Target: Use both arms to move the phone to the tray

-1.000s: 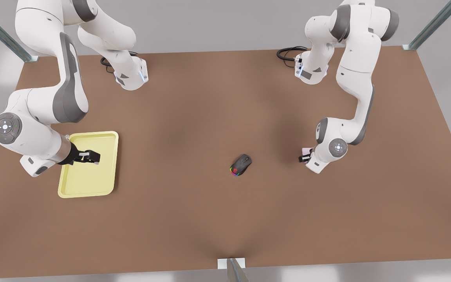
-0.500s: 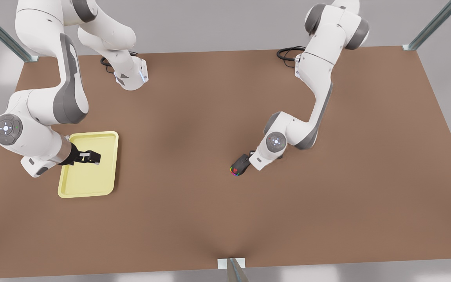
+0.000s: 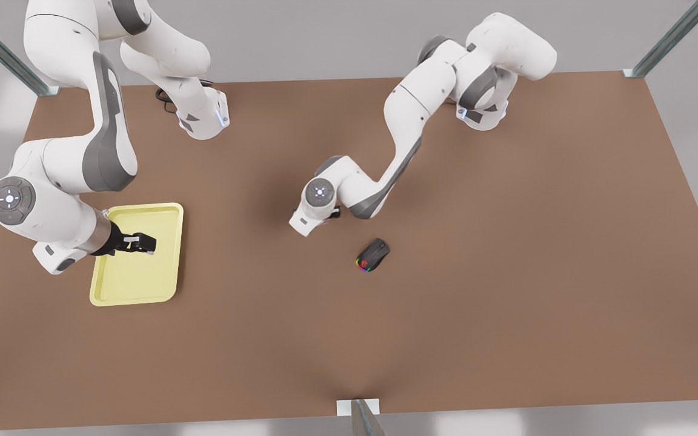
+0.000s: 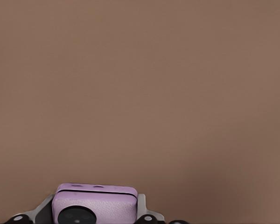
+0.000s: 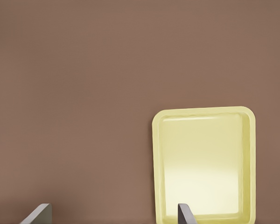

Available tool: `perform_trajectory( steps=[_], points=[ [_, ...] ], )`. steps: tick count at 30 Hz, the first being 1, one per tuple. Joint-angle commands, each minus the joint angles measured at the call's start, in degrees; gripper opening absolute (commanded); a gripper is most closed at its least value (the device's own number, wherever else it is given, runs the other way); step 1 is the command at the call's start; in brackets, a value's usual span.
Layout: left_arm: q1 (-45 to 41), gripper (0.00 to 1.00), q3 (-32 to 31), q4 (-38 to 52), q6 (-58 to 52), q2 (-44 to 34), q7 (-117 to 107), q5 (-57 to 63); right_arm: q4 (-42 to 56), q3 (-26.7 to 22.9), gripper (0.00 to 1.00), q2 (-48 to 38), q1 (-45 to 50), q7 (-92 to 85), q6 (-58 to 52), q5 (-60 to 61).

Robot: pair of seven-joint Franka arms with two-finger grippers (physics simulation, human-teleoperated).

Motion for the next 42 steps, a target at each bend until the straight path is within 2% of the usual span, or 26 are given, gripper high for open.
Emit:
perform_trajectory(
  steps=[1,2,4,7,8,10,11,13,14,15,16,17,19,21,23,24,29,31,38,42],
  points=[
    [-0.89,0.79,-0.03,0.12,5.97,0.79,-16.5,-0.16,0.03,0.02,1.0,-0.06,-0.02,-0.09,-0.02,0.03],
    [-1.33,0.79,-0.03,0.03,6.77,1.05,-15.01,-0.07,0.03,0.02,1.0,-0.06,-0.02,-0.09,-0.02,0.03],
    [-1.69,1.0,0.06,-0.14,6.77,1.23,-12.28,0.1,0.03,0.02,1.0,-0.06,0.07,-0.09,-0.02,0.03],
    [-0.72,1.0,0.67,-0.14,4.93,0.53,-11.84,0.19,0.03,0.02,1.0,-0.06,0.07,-0.09,-0.02,0.11],
    [4.1,1.0,0.67,-0.14,-4.72,-3.42,-5.18,0.19,0.03,0.02,1.0,-0.06,0.07,-0.09,-0.02,0.11],
    [25.1,1.0,1.11,0.03,-35.75,-20.64,22.68,2.29,0.12,0.02,1.0,-0.06,0.07,-0.09,0.07,0.11],
    [32.67,1.0,1.11,0.03,-42.35,-26.28,31.04,6.07,0.12,0.02,1.0,-0.06,0.07,0.0,0.07,0.11],
    [38.57,1.0,1.02,0.12,-47.81,-29.88,43.61,13.19,0.11,0.02,1.0,-0.06,0.07,0.0,-0.02,0.11],
    [40.24,1.0,1.2,-9.08,-43.61,-36.64,50.12,14.07,0.11,0.02,1.0,-0.06,0.07,-0.09,-0.02,0.11],
    [39.54,1.0,3.65,-23.25,-31.82,-46.14,50.65,14.17,0.03,0.02,1.0,-0.06,0.07,0.0,0.07,0.11],
    [36.99,1.0,6.65,-23.61,-34.35,-46.59,50.74,13.81,0.12,0.02,1.0,-0.06,0.16,0.09,0.07,0.11],
    [36.99,1.0,6.38,-20.54,-40.95,-45.62,51.09,13.72,0.12,0.02,1.0,0.02,0.25,0.17,0.07,0.2],
    [36.9,1.0,5.24,-19.13,-43.5,-45.62,49.95,13.91,1.52,0.37,1.0,0.9,0.69,0.27,-0.02,0.11],
    [36.9,1.0,5.07,-13.77,-43.16,-44.65,50.21,11.35,1.52,0.37,1.0,1.08,0.69,0.17,-0.02,0.03],
    [36.9,1.0,5.15,-13.68,-43.15,-44.74,50.21,10.3,1.26,1.5,1.0,1.17,1.21,-0.08,2.69,-0.06],
    [36.9,1.0,5.15,-13.68,-42.72,-44.56,50.21,10.38,1.61,4.06,1.0,4.06,6.39,1.75,4.46,-2.51],
    [36.9,1.0,5.24,-13.85,-41.31,-42.54,50.12,10.47,1.7,4.06,1.0,12.59,24.05,28.46,15.0,-6.04],
    [36.9,1.0,5.24,-13.77,-41.4,-42.19,50.04,10.3,0.91,4.15,1.0,14.35,28.81,43.58,15.01,-5.77],
    [36.9,1.0,5.07,-13.77,-41.48,-40.43,50.21,9.77,-6.65,4.24,1.0,13.47,30.57,58.1,15.1,-2.96],
    [36.9,1.0,5.07,-13.77,-41.4,-39.73,50.21,9.68,-14.21,4.33,1.0,15.22,32.33,55.64,26.78,-3.14]
  ],
)
